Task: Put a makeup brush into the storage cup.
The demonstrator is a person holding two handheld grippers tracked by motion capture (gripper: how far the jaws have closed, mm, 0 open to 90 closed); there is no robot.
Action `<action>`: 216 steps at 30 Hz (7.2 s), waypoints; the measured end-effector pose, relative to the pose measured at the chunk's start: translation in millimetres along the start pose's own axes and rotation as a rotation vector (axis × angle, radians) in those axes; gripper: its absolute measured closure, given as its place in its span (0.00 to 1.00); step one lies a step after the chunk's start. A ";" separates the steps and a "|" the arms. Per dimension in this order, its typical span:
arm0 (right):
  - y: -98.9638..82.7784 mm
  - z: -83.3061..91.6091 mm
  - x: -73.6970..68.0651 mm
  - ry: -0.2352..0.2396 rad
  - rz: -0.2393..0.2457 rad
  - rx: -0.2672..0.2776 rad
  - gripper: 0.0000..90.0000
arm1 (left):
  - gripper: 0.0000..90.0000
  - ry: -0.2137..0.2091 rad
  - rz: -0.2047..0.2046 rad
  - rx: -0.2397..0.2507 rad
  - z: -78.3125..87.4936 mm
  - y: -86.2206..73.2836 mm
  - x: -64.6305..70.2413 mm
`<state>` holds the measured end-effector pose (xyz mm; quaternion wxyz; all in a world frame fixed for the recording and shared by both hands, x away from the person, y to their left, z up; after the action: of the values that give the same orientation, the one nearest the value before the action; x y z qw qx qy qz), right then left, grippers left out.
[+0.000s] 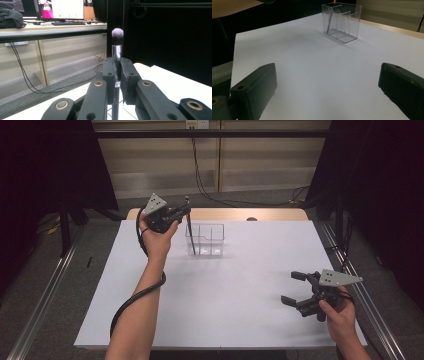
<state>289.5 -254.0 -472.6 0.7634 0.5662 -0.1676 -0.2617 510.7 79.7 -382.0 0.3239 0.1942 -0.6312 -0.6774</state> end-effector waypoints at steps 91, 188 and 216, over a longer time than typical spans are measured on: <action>-4.2 6.2 -5.4 -0.003 0.014 -0.009 0.02 | 0.00 -0.137 0.116 -0.062 59.9 -47.8 28.3; -2.8 8.2 -3.5 -0.019 0.021 0.002 0.02 | 0.00 -0.186 0.025 -0.113 173.8 -95.8 27.0; -1.9 7.4 -2.6 -0.014 0.027 0.008 0.02 | 0.00 -0.202 0.025 -0.132 186.7 -107.6 30.4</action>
<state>283.0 -258.7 -472.1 0.7633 0.5651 -0.1817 -0.2547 342.6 194.4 -459.2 0.2792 0.0956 -0.6171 -0.7295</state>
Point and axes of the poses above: each handheld gripper's, and its own axes: z roughly backward along the jaws, y roughly out of its top, x roughly to its right, the point moved 8 cm from there along -z, roughly forward along the jaws, and after that the axes turned 5 degrees about z, right-handed, at the moved point
